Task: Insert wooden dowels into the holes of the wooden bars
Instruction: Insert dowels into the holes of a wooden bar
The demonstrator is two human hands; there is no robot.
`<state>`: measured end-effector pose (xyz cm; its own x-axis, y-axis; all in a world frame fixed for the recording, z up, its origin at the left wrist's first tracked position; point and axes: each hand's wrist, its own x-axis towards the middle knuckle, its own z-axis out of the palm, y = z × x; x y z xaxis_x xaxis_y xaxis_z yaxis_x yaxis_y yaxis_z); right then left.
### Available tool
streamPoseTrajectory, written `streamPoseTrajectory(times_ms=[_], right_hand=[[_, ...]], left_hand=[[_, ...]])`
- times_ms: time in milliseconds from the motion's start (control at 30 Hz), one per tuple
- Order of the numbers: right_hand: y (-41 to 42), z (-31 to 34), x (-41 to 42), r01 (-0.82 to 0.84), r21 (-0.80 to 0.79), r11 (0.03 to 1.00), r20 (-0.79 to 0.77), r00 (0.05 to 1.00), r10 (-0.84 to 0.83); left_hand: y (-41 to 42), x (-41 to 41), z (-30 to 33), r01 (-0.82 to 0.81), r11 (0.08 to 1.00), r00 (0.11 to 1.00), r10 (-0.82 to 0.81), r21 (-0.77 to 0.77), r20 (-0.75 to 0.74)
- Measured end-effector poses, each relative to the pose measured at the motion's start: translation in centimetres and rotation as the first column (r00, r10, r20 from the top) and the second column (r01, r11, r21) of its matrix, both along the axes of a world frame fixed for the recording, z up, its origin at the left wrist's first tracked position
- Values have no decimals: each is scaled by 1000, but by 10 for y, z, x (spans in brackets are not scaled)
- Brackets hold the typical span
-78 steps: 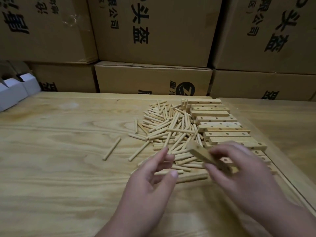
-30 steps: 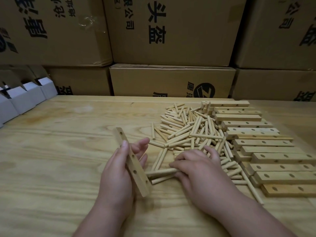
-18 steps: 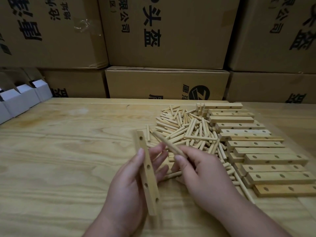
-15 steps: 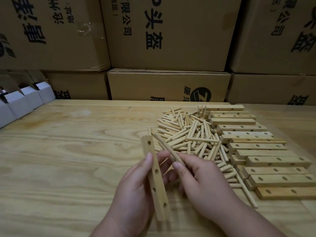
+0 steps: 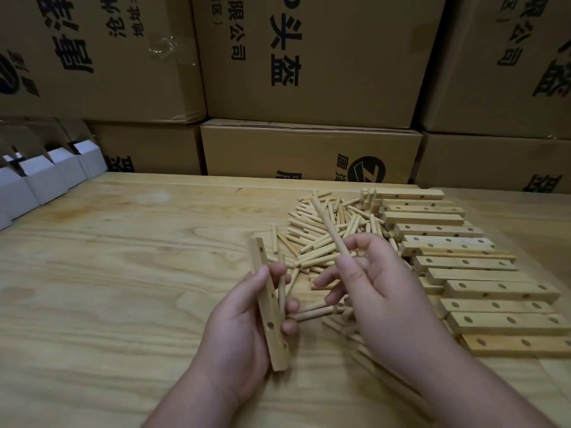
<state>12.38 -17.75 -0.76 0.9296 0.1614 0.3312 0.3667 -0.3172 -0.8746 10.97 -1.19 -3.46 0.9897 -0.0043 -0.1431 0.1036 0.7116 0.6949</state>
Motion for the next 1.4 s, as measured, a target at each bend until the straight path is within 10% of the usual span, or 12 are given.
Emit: streamPoseTrajectory(times_ms=[933, 1400], right_hand=[[-9, 25, -7, 61, -241, 968, 189, 982, -15], [-6, 24, -12, -60, -53, 997, 41, 997, 63]], left_hand=[[-4, 0, -6, 111, 979, 993, -116, 168, 18], [-3, 1, -12, 102, 945, 993, -113, 312, 18]])
